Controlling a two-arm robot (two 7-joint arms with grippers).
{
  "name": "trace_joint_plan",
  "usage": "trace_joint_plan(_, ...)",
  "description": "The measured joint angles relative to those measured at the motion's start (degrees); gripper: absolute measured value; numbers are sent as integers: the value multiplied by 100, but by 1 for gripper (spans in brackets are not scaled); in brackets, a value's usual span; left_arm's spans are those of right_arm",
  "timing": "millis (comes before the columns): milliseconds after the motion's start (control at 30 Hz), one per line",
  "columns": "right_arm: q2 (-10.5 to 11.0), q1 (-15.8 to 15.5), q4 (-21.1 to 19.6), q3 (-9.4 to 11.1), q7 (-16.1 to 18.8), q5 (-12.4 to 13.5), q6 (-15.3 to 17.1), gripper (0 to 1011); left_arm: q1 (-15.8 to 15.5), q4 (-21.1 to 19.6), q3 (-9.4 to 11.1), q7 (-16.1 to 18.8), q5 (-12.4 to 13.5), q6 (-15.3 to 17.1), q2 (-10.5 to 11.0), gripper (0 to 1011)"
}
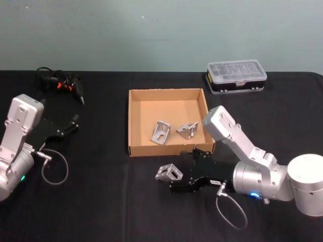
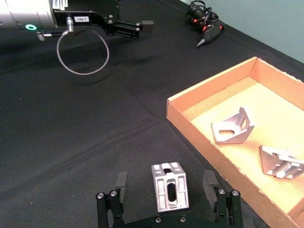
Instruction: Use one hand to pick up the angle iron from the table and place it into the box.
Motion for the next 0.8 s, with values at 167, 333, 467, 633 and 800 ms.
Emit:
trace_joint_plan(167, -81, 154, 229, -95, 62, -1, -21, 1003, 0, 0, 0, 0, 0, 0, 0, 1000)
trace_joint_plan(333, -193, 339, 510, -200, 155, 9, -46, 1003, 0, 0, 0, 0, 0, 0, 0, 1000)
trace_joint_plan(467, -239, 462, 665, -303, 251, 12, -53, 1003, 0, 0, 0, 0, 0, 0, 0, 1000)
trace_joint_plan(633, -261, 575, 822, -397, 325, 17, -55, 1003, 0, 0, 0, 0, 0, 0, 0, 1000)
trace_joint_plan(800, -267, 641, 925, -448, 365, 27, -64, 1003, 0, 0, 0, 0, 0, 0, 0, 1000)
